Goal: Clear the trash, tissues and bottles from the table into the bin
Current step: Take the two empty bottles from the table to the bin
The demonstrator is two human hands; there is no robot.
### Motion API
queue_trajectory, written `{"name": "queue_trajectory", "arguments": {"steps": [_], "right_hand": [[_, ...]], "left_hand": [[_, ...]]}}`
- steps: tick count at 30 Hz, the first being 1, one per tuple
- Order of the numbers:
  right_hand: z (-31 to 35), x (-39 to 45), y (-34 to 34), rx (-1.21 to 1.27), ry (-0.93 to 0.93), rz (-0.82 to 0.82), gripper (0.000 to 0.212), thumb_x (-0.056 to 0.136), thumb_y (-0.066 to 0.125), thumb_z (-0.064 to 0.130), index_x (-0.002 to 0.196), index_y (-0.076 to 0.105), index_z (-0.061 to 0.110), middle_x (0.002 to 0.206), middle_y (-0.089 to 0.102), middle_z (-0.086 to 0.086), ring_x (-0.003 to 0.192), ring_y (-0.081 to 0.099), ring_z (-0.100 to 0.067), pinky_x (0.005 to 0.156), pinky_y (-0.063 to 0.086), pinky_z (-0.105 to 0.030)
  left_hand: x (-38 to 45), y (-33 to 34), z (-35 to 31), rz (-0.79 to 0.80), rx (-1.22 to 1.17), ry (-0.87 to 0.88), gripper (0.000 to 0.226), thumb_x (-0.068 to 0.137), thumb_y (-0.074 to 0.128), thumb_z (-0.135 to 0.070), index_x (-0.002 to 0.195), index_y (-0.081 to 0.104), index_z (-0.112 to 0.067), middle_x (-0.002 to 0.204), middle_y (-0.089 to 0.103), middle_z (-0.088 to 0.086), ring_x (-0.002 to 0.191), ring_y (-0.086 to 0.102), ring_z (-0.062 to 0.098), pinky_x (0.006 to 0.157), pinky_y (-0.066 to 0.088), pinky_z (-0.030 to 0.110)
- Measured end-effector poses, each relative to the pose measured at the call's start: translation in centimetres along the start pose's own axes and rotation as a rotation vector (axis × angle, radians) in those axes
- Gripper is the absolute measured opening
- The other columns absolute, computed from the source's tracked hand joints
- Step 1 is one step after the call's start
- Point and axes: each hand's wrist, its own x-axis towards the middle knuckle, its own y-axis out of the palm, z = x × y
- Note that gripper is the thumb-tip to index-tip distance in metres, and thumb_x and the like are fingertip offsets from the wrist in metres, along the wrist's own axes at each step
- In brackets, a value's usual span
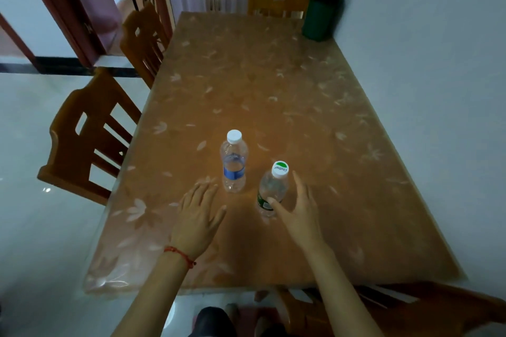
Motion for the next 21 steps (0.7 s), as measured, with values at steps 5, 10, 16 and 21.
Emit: {"name": "queue_trajectory", "arguments": {"steps": [5,10,16,21], "right_hand": [[-0.6,2.0,1.1,0.097,0.057,0.039,0.082,0.065,0.080,0.031,0.134,0.037,0.021,0.132,0.051,-0.003,0.119,0.047,-0.015,0.091,0.037,-0.026],[-1.3,3.2,1.9,0.047,0.111,0.050,0.060,0.063,0.081,0.031,0.110,0.053,0.007,0.104,0.064,-0.010,0.096,0.059,-0.025,0.074,0.042,-0.029],[-1.7,2.7,0.2,0.212,0.183,0.103,0.048,0.061,0.081,0.037,0.099,0.053,0.030,0.092,0.061,0.019,0.086,0.061,0.001,0.068,0.049,-0.017],[-2.4,1.9,-1.2,0.399,0.226,0.148,0.044,0.066,0.081,0.021,0.103,0.059,0.027,0.098,0.070,0.010,0.088,0.065,0.000,0.065,0.051,-0.011]], "left_hand": [[0.8,0.3,0.1,-0.013,-0.056,-0.092,0.064,0.086,0.039,-0.052,0.131,0.045,-0.006,0.139,0.045,0.017,0.134,0.032,0.033,0.112,0.024,0.044],[1.6,0.6,0.0,-0.035,-0.104,-0.134,0.055,0.088,0.047,-0.040,0.133,0.041,-0.008,0.143,0.040,0.015,0.136,0.028,0.031,0.113,0.021,0.041],[3.7,0.6,-0.6,-0.105,-0.279,-0.168,0.052,0.088,0.056,-0.027,0.134,0.040,-0.008,0.141,0.043,0.014,0.131,0.036,0.028,0.109,0.028,0.039],[7.5,0.3,-1.7,-0.180,-0.529,-0.239,0.069,0.081,0.063,-0.038,0.139,0.032,-0.014,0.145,0.039,0.008,0.132,0.037,0.021,0.105,0.033,0.035]]}}
